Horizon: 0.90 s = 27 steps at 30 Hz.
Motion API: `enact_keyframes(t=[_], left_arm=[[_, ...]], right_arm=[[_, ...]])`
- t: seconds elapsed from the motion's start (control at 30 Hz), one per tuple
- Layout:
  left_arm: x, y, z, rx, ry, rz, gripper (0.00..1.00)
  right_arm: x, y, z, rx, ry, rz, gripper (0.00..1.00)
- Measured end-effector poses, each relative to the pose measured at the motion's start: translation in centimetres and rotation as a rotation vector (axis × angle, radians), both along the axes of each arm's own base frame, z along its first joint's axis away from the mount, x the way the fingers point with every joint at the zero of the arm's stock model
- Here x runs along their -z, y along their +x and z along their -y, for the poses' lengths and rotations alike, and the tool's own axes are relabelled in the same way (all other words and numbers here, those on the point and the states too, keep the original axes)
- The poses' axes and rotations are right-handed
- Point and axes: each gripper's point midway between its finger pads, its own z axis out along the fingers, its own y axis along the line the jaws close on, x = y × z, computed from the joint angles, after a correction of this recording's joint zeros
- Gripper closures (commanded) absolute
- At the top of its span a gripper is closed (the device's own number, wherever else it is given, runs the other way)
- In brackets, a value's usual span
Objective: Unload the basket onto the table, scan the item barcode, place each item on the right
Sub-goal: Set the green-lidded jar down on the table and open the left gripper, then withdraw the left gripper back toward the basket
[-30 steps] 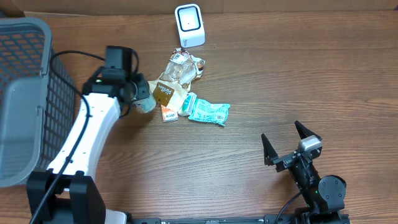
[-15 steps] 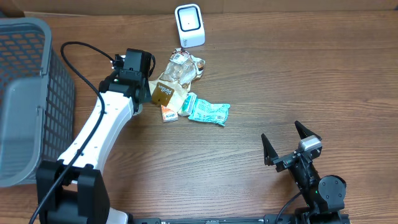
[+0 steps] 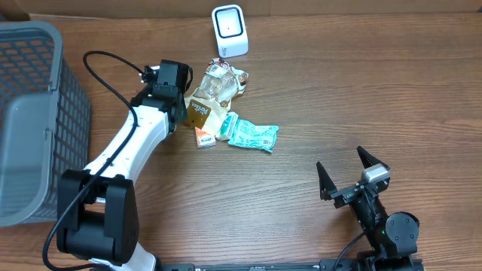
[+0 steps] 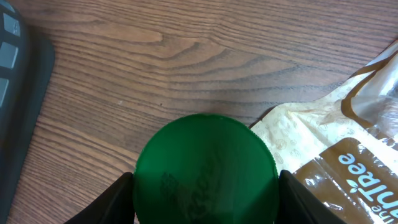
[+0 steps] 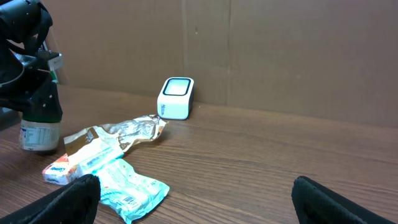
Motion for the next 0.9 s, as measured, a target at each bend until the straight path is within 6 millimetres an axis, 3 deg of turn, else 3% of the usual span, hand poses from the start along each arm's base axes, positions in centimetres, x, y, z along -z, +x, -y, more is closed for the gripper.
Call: enact_keyframes(t=[0.17,0.37,0.57,0.67,0.73,0.9], left_arm=[[0.5,-0.7,0.2,0.008,-0.012,-0.037,0.56],[0.8,-1.3,0.4,0.012,-0.027,-0.064,0.45],[1.3,-2.1,0.6,0.017,-0.041,-0.105,0.43],[1.4,-2.1,0.7,0.02,-0.05,-0.108,0.34],[1.4,-2.2,0.8,0.018,-0.057,-0.109,0.21],[1.6,-2.5,0.9,0.016,-0.067,-0.124,0.03]], right_arm=[[0.0,0.0,0.0,0.0,0.0,0.0,0.0],[0.0,0.0,0.0,0.0,0.0,-0.001,0.0],[0.0,0.0,0.0,0.001,0.0,0.0,0.0],[0.0,0.0,0.0,0.0,0.0,0.0,0.0],[0.0,0.0,0.0,0.001,0.0,0.0,0.0],[0.0,0.0,0.0,0.0,0.0,0.0,0.0]])
